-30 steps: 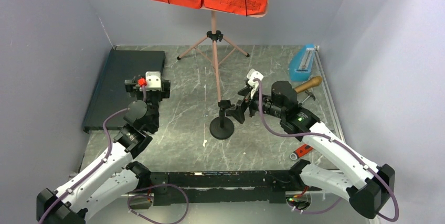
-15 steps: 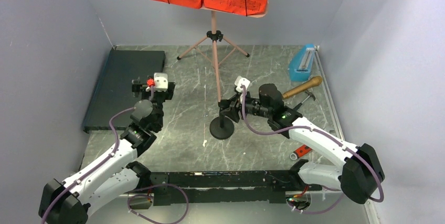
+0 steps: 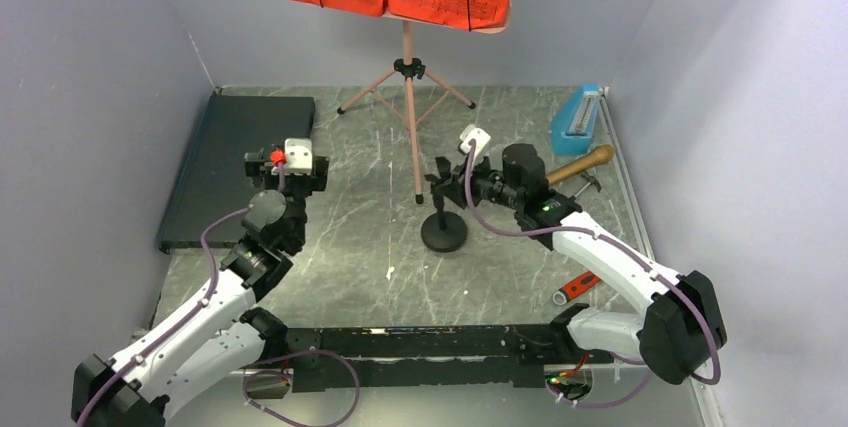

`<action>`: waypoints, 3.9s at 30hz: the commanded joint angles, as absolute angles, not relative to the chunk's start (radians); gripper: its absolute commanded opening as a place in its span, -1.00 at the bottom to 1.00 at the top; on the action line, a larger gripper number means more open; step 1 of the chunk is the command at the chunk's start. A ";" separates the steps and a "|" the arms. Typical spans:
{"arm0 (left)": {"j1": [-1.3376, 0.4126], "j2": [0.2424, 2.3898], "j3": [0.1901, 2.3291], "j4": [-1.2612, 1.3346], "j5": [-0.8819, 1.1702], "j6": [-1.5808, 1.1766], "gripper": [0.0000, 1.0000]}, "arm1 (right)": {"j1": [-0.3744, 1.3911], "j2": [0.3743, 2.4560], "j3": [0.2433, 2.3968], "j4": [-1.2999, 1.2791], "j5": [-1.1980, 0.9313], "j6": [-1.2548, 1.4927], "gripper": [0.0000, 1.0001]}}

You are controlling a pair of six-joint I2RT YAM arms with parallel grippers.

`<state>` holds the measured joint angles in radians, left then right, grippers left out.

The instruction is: Pack up the instrument practice props

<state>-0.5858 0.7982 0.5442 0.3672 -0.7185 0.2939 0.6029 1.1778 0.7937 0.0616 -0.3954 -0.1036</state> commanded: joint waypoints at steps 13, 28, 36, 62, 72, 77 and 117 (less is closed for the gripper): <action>-0.577 0.712 0.612 0.321 -0.689 0.245 0.84 | 0.140 1.363 0.933 0.344 -0.181 -0.033 -1.00; -0.530 0.762 0.612 0.338 -0.676 0.277 0.83 | -0.023 1.548 1.070 0.383 -0.051 -0.052 -1.00; -0.504 0.768 0.607 0.341 -0.649 0.267 0.84 | -0.025 1.530 1.070 0.353 -0.051 -0.055 -0.29; -0.503 0.869 0.720 0.154 -0.362 0.045 0.83 | 0.284 1.524 1.039 0.552 -0.322 0.066 0.72; -0.503 0.707 0.716 -0.068 -0.364 0.041 0.84 | 0.382 1.847 1.209 0.777 -0.387 0.189 0.56; -0.503 0.640 0.650 -0.093 -0.398 0.020 0.83 | 0.408 1.949 1.285 0.832 -0.400 0.239 0.48; -0.503 0.627 0.594 -0.046 -0.365 0.019 0.81 | 0.503 1.860 1.081 0.784 -0.239 0.217 -1.00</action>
<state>-0.5072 0.6365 0.5892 -0.0792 -0.3878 0.0315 0.4793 1.9171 1.1580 0.8310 -0.2687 0.2874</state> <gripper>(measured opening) 0.904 0.079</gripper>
